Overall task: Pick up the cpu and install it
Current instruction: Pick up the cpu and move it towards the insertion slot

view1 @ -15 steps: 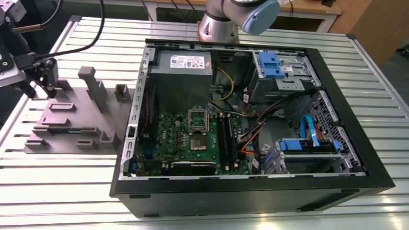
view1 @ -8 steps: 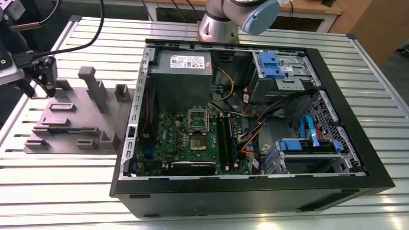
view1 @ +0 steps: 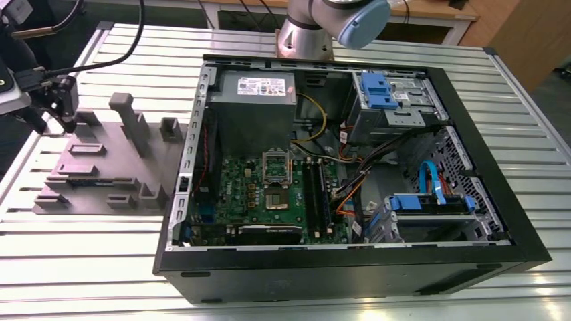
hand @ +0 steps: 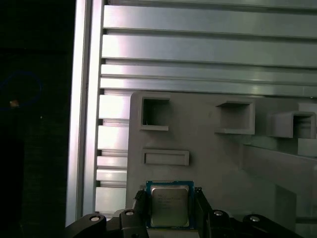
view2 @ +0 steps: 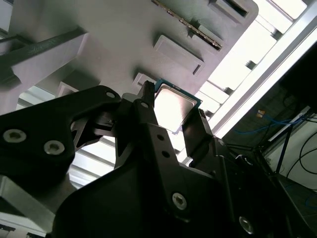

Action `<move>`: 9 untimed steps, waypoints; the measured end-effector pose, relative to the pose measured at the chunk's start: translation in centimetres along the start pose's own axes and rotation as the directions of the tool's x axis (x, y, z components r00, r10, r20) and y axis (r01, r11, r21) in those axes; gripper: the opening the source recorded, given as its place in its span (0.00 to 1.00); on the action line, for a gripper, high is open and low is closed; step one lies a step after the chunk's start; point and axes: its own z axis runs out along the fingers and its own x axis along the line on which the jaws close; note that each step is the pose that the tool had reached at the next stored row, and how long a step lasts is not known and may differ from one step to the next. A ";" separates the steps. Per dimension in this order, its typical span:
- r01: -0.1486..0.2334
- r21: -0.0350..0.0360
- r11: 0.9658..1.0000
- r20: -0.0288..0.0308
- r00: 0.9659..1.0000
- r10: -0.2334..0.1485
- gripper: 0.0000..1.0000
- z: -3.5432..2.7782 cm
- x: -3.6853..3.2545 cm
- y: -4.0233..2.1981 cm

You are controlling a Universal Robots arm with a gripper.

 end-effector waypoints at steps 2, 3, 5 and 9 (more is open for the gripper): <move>0.000 0.000 1.000 0.000 1.000 0.000 0.47 -0.14 0.00 0.01; 0.000 0.000 1.000 0.000 1.000 0.000 0.47 -0.22 0.00 0.01; 0.000 0.000 1.000 0.000 1.000 0.000 0.47 -0.39 -0.01 0.01; 0.000 0.000 1.000 0.000 1.000 0.000 0.47 -0.70 -0.01 0.02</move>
